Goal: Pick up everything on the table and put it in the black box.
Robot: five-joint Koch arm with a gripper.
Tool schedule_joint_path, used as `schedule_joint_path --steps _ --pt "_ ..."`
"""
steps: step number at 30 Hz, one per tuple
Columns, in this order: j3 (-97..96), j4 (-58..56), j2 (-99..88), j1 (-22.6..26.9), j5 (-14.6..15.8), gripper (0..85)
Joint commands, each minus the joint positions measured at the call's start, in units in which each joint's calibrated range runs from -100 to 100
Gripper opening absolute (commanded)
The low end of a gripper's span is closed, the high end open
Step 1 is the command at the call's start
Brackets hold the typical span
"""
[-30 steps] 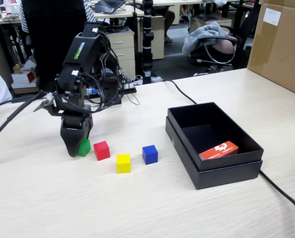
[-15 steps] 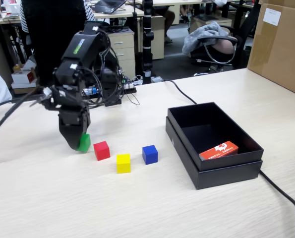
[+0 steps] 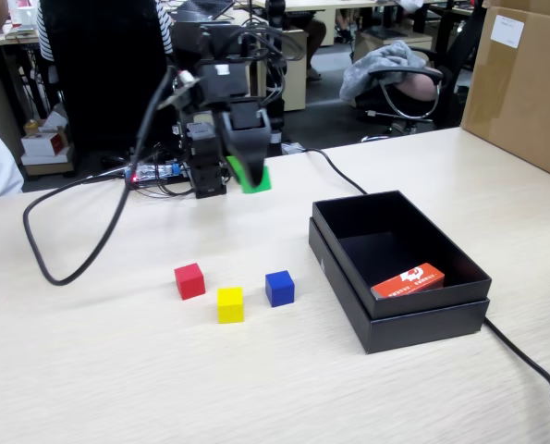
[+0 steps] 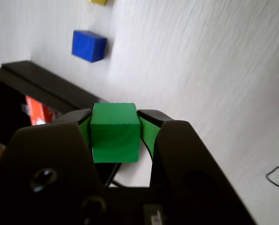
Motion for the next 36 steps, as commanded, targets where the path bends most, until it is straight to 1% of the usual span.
schedule_joint_path --steps 1,7,13,14,17,28,29,30,33,35,36 --pt "11.1 -0.1 4.6 2.7 1.1 0.9" --pt "23.6 0.0 21.3 6.6 2.7 0.9" --pt "36.0 -0.1 40.4 9.1 4.3 0.9" --pt "40.2 -0.1 47.2 9.8 4.8 0.9" --pt "45.6 -2.2 58.7 10.1 4.8 0.9" --pt "44.9 -4.7 69.0 9.9 5.2 1.5" --pt "44.5 -4.7 69.3 9.9 5.3 5.9" --pt "44.1 -5.1 69.8 9.9 5.3 13.2" --pt "43.2 -7.1 71.7 9.9 5.9 23.4" --pt "42.4 -7.1 72.1 10.0 6.1 24.9" --pt "42.3 -7.1 72.3 10.0 6.3 27.7"
